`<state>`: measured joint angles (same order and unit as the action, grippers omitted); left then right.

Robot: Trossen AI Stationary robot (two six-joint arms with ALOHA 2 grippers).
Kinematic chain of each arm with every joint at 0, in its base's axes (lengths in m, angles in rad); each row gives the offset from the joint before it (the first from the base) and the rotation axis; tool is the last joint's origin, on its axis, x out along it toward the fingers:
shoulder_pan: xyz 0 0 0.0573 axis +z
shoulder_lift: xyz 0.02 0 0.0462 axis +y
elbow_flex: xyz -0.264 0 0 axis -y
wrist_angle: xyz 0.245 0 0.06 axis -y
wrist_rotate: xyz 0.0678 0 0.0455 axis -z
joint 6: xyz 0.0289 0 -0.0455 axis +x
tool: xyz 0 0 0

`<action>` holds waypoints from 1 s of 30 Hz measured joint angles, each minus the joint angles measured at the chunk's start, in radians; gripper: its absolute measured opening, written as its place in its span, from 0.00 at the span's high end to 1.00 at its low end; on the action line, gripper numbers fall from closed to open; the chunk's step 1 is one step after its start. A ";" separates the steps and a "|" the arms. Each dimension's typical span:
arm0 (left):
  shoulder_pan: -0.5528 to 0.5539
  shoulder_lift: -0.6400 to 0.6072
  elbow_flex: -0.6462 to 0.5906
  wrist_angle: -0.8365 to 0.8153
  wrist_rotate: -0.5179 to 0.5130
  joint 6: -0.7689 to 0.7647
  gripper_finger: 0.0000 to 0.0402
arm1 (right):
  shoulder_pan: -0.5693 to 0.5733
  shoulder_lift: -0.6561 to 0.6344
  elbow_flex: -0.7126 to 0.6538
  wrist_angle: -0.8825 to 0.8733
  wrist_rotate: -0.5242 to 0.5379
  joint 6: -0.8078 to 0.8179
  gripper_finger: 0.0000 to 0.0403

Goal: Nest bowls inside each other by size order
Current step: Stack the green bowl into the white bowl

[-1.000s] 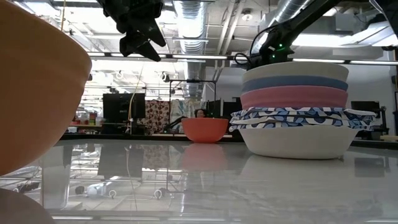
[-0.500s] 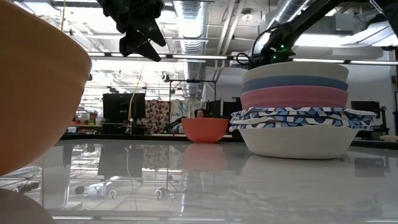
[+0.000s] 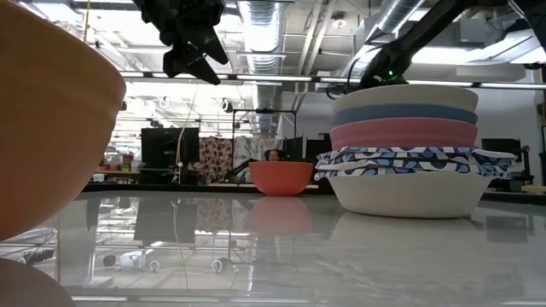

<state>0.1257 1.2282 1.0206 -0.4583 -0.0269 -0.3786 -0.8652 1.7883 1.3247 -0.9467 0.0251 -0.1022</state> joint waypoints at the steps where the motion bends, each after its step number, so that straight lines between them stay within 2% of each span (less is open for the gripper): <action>1: 0.000 0.000 0.000 0.000 0.000 0.000 0.37 | 0.001 0.000 -0.018 0.009 0.000 -0.005 0.51; 12: 0.000 0.000 0.000 0.000 -0.017 0.000 0.37 | 0.006 0.000 -0.042 0.024 -0.002 -0.011 0.56; 16: 0.000 0.000 0.000 0.000 -0.020 -0.002 0.37 | 0.012 0.000 -0.042 0.024 -0.002 -0.012 0.66; 24: 0.000 0.000 0.000 0.000 -0.040 -0.010 0.37 | 0.012 -0.004 -0.039 0.022 -0.017 -0.013 0.95; 30: 0.000 0.000 0.000 0.000 -0.041 -0.010 0.37 | 0.012 -0.004 -0.039 0.016 -0.019 -0.003 0.96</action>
<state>0.1257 1.2282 1.0206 -0.4583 -0.0677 -0.3888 -0.8530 1.7847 1.2854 -0.9310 0.0057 -0.1053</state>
